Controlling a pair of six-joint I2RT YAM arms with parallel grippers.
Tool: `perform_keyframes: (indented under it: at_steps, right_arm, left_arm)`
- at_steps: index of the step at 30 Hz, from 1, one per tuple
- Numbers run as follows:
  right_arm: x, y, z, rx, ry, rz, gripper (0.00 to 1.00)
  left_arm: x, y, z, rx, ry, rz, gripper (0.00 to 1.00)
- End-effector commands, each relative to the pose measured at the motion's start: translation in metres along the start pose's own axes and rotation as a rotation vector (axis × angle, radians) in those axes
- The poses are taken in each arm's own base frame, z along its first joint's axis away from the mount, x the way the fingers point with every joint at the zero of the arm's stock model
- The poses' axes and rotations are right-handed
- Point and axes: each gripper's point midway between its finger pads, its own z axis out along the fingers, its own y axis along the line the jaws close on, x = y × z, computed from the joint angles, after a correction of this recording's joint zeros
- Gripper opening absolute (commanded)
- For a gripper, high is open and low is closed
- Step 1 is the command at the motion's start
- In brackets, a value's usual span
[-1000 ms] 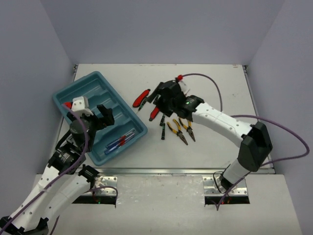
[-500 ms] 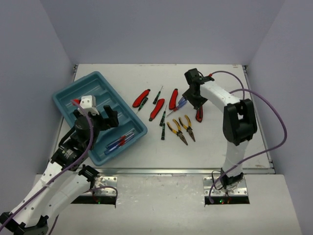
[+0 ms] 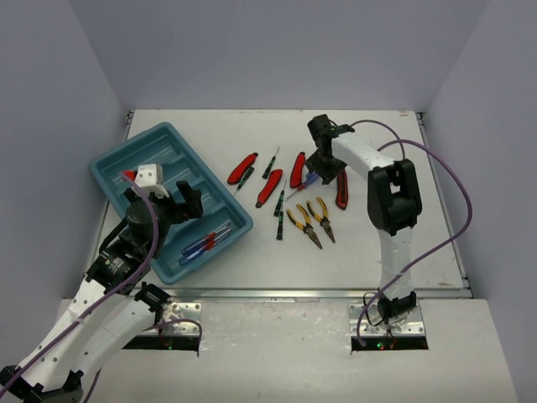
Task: Sort the tools into containers
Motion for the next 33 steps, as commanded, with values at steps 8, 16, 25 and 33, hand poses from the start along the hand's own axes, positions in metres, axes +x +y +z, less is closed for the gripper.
perform_keyframes:
  at_steps: [8, 16, 25, 33]
  right_arm:
    - [0.031, 0.019, 0.013, -0.008, 0.062, 0.026, 0.49]
    - [0.036, 0.012, 0.031, 0.057, 0.068, 0.04, 0.42]
    - [0.039, 0.009, 0.017, 0.048, 0.088, 0.1, 0.15]
    - [0.022, 0.023, -0.035, -0.083, 0.073, 0.136, 0.01]
  left_arm:
    - [-0.015, -0.003, 0.0, 0.015, -0.046, -0.014, 1.0]
    - [-0.015, -0.004, -0.001, 0.019, -0.049, -0.015, 1.0]
    - [-0.015, -0.004, -0.001, 0.023, -0.046, -0.012, 1.0]
    - [-0.016, -0.003, -0.002, 0.019, -0.052, -0.016, 1.0]
